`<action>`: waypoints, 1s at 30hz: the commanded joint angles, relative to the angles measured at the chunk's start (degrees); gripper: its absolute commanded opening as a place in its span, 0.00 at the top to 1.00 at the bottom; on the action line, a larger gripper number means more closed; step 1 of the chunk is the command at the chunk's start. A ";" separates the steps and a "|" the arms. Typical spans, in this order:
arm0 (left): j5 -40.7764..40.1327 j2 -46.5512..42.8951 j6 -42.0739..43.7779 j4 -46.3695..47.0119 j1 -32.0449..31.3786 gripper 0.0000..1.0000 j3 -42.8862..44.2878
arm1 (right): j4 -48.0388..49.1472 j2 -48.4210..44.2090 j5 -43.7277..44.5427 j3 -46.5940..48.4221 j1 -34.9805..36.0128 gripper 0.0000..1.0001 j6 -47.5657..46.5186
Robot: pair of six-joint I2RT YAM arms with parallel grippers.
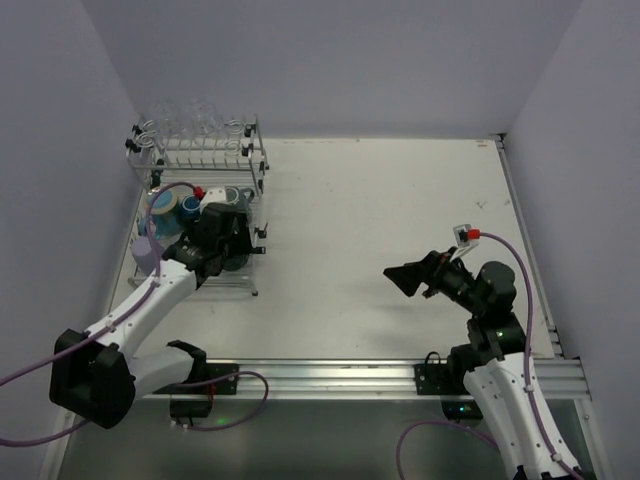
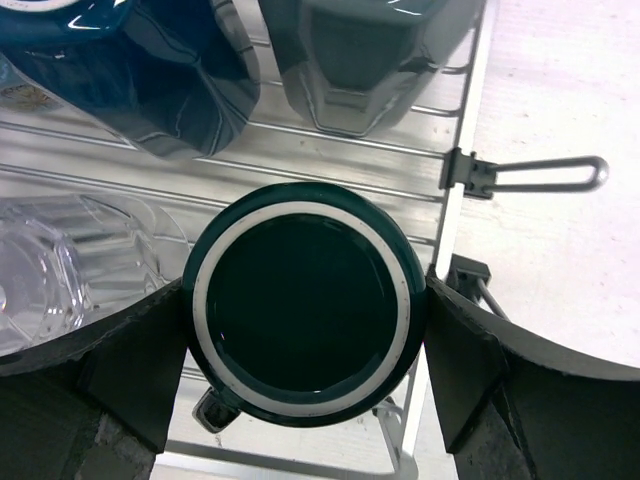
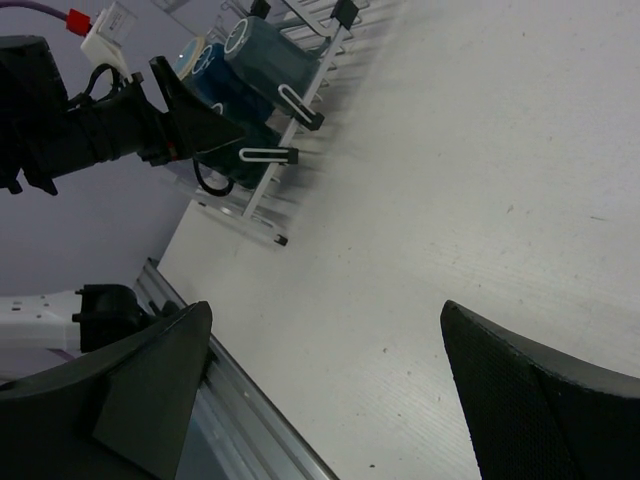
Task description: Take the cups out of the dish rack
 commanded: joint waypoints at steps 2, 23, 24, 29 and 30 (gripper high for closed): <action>2.12 -7.04 -1.36 2.15 0.21 0.72 2.26 | 8.63 -0.92 -3.36 -3.44 0.62 0.01 9.01; 46.04 -20.84 -16.27 26.62 0.03 0.86 1.83 | 48.00 20.60 15.09 2.17 27.06 0.17 18.97; 47.29 -21.11 -17.52 28.58 -0.06 0.86 0.70 | 50.11 22.00 15.53 2.78 27.95 0.17 18.97; 52.91 -21.46 -24.72 39.49 -0.32 0.87 -3.53 | 55.22 30.45 16.49 6.91 32.88 0.19 18.71; 53.36 -21.46 -25.52 40.80 -0.41 0.88 -4.84 | 56.09 31.33 16.76 7.53 33.41 0.19 18.44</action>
